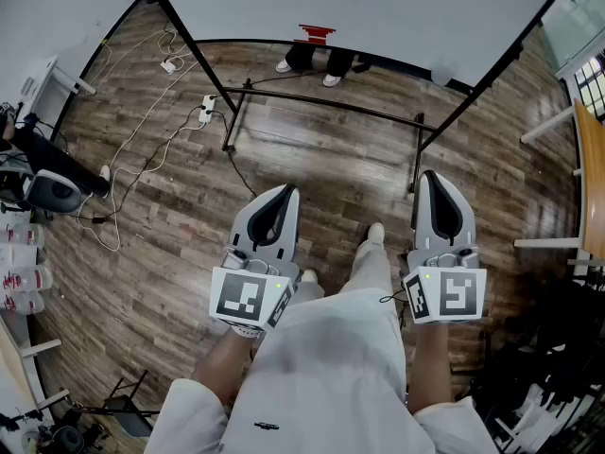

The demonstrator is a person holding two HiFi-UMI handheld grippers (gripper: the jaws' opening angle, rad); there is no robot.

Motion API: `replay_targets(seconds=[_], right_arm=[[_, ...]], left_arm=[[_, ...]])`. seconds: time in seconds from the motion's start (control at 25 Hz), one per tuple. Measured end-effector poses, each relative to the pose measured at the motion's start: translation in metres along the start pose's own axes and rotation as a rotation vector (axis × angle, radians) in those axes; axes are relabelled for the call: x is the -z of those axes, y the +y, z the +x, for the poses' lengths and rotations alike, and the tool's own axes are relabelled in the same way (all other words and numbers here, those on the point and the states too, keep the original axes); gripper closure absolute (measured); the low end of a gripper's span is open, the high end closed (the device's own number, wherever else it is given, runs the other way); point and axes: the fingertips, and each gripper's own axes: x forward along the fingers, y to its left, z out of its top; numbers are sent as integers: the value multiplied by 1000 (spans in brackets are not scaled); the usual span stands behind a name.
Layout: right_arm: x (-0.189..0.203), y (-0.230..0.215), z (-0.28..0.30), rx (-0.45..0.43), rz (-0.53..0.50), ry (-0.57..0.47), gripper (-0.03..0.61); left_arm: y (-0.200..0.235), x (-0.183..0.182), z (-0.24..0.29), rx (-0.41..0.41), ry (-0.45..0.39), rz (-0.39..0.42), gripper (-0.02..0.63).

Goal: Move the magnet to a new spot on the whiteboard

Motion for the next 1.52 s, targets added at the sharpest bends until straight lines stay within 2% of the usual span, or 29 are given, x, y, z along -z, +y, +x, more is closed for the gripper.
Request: replay_targets(seconds=[0.16,0.44,0.56,0.76,1.0,1.12,1.52], right_arm=[[-1,35,-25,-37,-18,-57,568],[3,51,-74,-48,33,-77,569],[4,52,-82,-66,29,-89,569],[7,40,-96,-54,120,-111,569],[16,38,-91,-24,119,-81,569],[11,36,-77,-4,136,-100,569],[4,29,-16,47,116,-113,569]], left_arm=[[-6,-1,-33,-12,-67,11,607],[-40,4,-74,-7,-68,15,607],[-54,5,-72,1,-71,26,607],[-73,13,-61,37,-51,28,607],[-65,12,-54,66,-34,26,607],[-57,14,-48,93,-29,23,607],[-6,-11,-1,130,-56,33,607]])
